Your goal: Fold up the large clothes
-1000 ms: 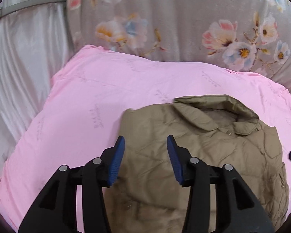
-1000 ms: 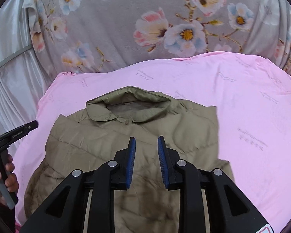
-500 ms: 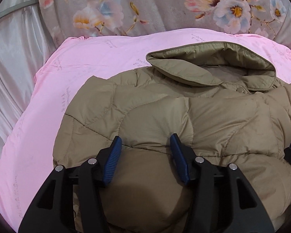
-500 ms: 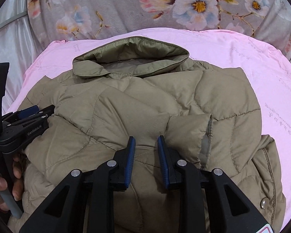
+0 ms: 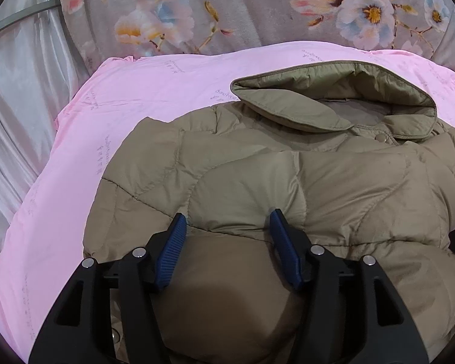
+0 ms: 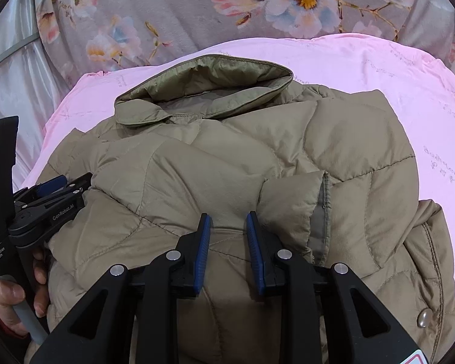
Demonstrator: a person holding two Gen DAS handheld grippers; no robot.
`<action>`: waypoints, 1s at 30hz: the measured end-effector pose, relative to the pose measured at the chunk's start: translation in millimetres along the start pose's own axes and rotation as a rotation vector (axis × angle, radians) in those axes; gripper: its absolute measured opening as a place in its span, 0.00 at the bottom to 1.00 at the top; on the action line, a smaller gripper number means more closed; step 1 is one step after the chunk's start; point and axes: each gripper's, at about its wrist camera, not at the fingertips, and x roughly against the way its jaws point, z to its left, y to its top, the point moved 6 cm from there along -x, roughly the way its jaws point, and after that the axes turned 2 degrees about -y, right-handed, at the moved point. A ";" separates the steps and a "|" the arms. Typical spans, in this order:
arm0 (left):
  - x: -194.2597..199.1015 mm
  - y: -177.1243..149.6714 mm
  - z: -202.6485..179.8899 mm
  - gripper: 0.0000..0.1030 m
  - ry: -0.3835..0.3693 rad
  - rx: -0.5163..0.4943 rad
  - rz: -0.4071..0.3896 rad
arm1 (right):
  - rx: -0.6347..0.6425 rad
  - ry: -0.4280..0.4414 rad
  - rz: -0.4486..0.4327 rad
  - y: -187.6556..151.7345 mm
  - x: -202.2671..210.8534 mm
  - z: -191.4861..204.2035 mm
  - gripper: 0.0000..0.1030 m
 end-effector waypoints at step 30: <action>-45.7 81.4 7.0 0.07 -0.513 0.338 0.199 | -0.193 0.195 -0.022 106.4 -37.9 -22.6 0.04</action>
